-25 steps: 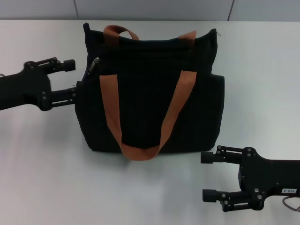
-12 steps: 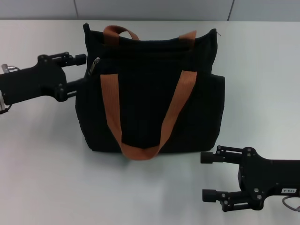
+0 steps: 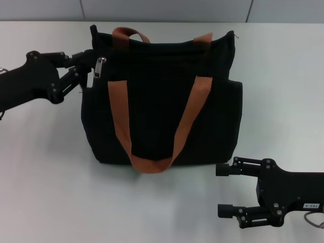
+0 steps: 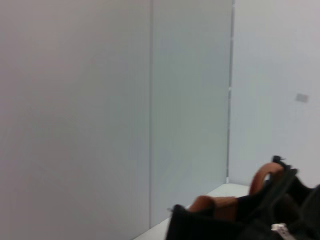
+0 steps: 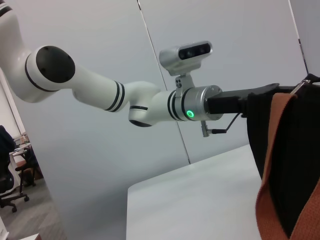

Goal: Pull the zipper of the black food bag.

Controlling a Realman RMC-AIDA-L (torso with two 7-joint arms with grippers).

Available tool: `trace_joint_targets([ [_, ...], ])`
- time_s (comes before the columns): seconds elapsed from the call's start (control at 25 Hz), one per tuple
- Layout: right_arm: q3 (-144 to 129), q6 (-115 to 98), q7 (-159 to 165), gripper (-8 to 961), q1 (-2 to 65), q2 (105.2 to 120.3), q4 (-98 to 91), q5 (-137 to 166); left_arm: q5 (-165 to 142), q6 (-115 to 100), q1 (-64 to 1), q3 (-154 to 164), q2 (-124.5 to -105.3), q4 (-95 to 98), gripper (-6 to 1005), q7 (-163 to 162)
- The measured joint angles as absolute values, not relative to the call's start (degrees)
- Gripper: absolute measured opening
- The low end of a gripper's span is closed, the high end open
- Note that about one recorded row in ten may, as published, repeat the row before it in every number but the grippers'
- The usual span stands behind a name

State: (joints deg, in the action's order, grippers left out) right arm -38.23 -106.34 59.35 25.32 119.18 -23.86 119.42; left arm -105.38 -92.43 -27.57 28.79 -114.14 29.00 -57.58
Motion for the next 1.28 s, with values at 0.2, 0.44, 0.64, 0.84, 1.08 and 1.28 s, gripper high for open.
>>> trace_joint_targets([
  [0.2,-37.99,-107.59,59.88,815,25.55,119.18,-23.81,118.27,-105.34,-92.95,-27.26,28.76,-114.3,29.0,128,-57.2],
  [0.44,-37.97,-116.46,68.23,815,25.8,119.07,-24.2,107.01,-105.24,-93.01,-27.09,28.55,-114.76,29.0,26,-56.56],
  [0.64,-37.96,-114.51,84.79,815,29.11,118.8,-24.93,97.09,-105.03,-92.96,-26.68,27.31,-115.13,28.94,28,-55.74],
  [0.84,-38.49,-110.13,97.52,815,35.26,118.34,-27.46,94.77,-104.71,-93.03,-26.37,27.16,-115.56,28.91,30,-55.64],
  [1.08,-42.85,-103.18,112.45,815,44.3,116.57,-30.81,96.95,-103.02,-93.6,-25.74,27.15,-115.84,28.91,32,-54.33],
  [1.28,-48.37,-97.15,122.31,815,51.16,115.66,-30.85,101.87,-102.94,-93.72,-25.66,27.16,-115.98,28.91,34,-54.22],
])
